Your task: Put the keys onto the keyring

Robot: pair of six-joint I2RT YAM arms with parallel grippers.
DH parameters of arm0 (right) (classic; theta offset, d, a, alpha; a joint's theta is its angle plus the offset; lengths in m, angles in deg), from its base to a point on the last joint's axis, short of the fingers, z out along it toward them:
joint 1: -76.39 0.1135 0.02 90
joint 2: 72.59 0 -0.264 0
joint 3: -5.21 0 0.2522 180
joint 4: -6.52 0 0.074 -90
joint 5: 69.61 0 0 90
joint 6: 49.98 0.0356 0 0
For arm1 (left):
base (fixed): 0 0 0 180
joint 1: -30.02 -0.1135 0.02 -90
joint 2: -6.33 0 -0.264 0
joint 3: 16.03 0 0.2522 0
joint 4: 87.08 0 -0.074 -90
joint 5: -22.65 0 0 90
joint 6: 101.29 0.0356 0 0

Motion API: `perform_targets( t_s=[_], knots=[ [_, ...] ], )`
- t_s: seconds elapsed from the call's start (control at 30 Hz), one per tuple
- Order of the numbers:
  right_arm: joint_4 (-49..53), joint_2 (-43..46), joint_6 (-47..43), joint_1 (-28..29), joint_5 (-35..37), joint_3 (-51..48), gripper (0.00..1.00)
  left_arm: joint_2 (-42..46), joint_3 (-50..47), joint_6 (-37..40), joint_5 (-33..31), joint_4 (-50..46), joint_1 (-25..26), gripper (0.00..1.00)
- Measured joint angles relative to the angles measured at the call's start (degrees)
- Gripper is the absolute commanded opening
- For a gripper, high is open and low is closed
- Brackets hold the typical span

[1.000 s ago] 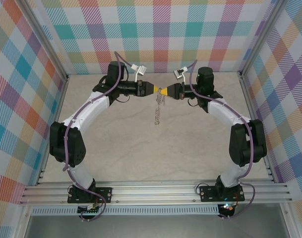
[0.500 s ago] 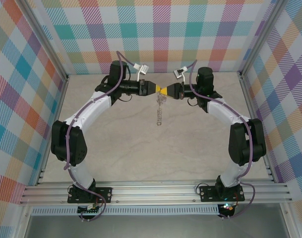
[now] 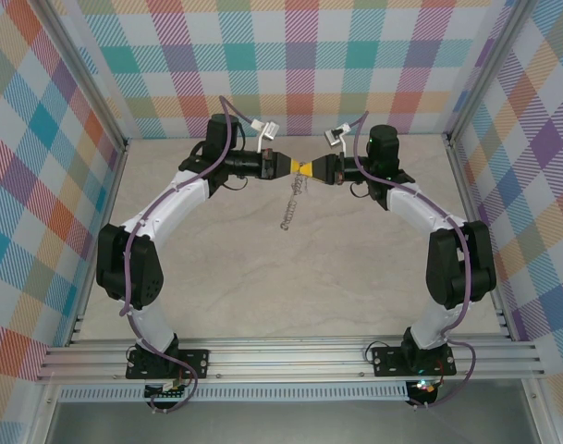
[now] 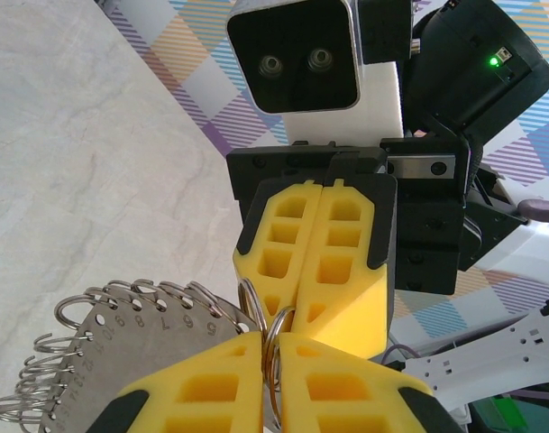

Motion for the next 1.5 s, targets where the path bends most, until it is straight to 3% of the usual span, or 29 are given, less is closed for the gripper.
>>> perform_targets(
  t_s=[0.1, 0.2, 0.33, 0.4, 0.5, 0.57, 0.8, 1.13, 1.5],
  knots=[
    [0.00, 0.00, 0.00, 0.00, 0.02, 0.00, 0.00, -0.02, 0.00, -0.02, 0.04, 0.04, 0.00, 0.11],
    [-0.35, 0.00, 0.13, -0.04, 0.00, 0.00, 0.00, 0.00, -0.02, -0.04, 0.09, 0.24, 0.00, 0.01],
    [-1.05, 0.00, 0.70, -0.15, 0.00, 0.00, 0.02, -0.02, -0.02, -0.22, 0.00, 0.94, 0.04, 0.00],
    [-1.51, 0.00, 1.33, -0.22, 0.00, 0.00, 0.20, -0.02, -0.20, -0.79, -0.04, 1.57, 0.07, 0.00],
    [-2.49, 0.07, 2.16, -0.55, 0.07, 0.00, 0.35, -0.02, -1.42, -2.82, -0.90, 4.37, 0.33, 0.00],
    [-2.86, 0.44, 2.73, -1.29, 0.59, -0.20, 0.40, 0.00, -2.73, -4.42, -1.57, 6.78, 0.48, 0.00],
    [-2.86, 6.75, 2.67, -4.85, 4.46, -5.77, 0.43, 0.02, -6.97, -10.38, -2.64, 14.47, 1.51, 0.00],
    [3.54, 17.66, -6.91, -5.22, 16.92, -16.20, 0.51, 1.49, -7.30, -14.47, -3.48, 18.12, 1.51, 0.00],
    [7.58, 20.70, -14.34, 1.75, 27.19, -20.13, 0.56, 3.80, -7.32, -17.53, -4.90, 20.24, 1.81, 0.00]
  ],
)
